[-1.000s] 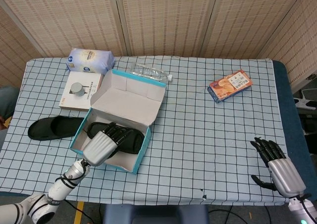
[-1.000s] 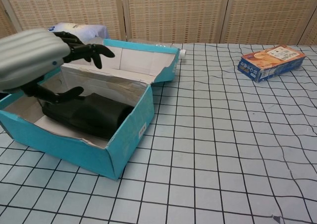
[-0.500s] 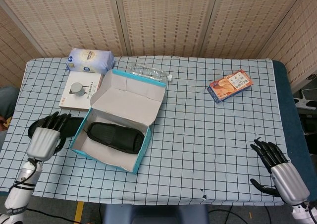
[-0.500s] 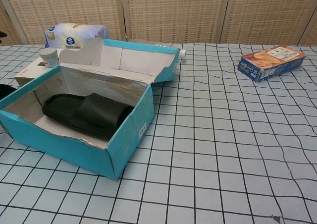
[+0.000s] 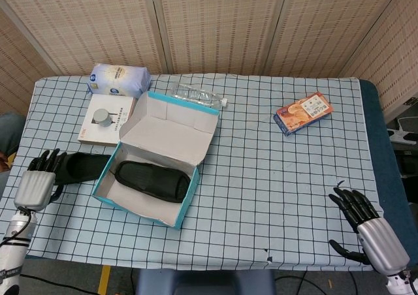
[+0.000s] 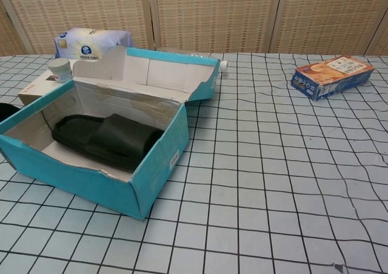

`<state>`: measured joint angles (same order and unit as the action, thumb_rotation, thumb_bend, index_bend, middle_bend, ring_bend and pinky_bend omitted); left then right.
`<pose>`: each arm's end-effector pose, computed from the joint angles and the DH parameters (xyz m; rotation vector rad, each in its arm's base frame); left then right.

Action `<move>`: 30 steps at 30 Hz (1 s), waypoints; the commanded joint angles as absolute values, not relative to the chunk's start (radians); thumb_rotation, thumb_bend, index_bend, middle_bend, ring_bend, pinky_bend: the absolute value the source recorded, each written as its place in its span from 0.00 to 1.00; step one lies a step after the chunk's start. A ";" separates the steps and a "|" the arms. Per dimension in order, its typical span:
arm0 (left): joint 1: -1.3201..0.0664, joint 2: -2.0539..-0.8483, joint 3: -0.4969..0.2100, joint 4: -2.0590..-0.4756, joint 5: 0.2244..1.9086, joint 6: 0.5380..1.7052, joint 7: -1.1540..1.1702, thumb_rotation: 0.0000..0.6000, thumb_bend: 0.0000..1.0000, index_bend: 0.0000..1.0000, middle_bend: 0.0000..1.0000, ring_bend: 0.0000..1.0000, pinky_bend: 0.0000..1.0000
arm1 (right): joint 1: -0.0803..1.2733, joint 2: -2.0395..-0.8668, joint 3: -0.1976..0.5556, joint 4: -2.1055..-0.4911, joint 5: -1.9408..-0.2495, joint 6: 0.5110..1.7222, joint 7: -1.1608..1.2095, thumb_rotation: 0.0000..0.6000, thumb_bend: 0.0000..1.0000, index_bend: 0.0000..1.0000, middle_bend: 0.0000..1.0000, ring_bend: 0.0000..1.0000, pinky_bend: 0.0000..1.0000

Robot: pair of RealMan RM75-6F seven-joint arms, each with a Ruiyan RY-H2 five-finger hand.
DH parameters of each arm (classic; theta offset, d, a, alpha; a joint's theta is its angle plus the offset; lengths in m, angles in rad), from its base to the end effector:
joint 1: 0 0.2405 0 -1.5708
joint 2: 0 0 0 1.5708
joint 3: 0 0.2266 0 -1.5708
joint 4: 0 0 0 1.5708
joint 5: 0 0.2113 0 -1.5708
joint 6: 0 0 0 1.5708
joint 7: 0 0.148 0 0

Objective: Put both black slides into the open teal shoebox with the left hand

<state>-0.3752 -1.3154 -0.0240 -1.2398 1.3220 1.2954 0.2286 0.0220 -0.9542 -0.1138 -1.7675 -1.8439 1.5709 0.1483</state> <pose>-0.3073 0.2752 0.1109 -1.5619 -0.6205 -0.6124 -0.2405 -0.1243 0.1502 1.6178 -1.0185 1.0892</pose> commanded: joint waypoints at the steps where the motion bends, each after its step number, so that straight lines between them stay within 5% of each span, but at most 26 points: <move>1: -0.374 -1.375 -0.019 -1.172 1.370 1.300 0.172 1.00 0.37 0.00 0.00 0.00 0.16 | 0.024 -0.956 -0.114 -1.768 -1.843 1.565 0.144 0.98 0.16 0.00 0.00 0.00 0.00; 11: -0.385 -1.524 0.009 -1.013 1.488 1.323 0.019 0.99 0.35 0.00 0.00 0.00 0.16 | 0.025 -0.955 -0.118 -1.771 -1.846 1.564 0.146 0.98 0.16 0.00 0.00 0.00 0.00; 17: -0.381 -1.548 0.032 -1.045 1.580 1.401 -0.027 1.00 0.35 0.00 0.00 0.00 0.16 | 0.031 -0.956 -0.118 -1.771 -1.840 1.552 0.149 0.98 0.16 0.00 0.00 0.00 0.00; 30: -0.444 -1.642 -0.036 -1.063 1.587 1.373 0.048 1.00 0.35 0.00 0.00 0.00 0.16 | 0.034 -0.955 -0.122 -1.778 -1.832 1.541 0.146 0.98 0.16 0.00 0.00 0.00 0.00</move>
<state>-0.4316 -1.6316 -0.0252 -1.0674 1.5933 1.3865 0.0427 0.0336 -0.9546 -0.1218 -1.7775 -1.8321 1.5413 0.1460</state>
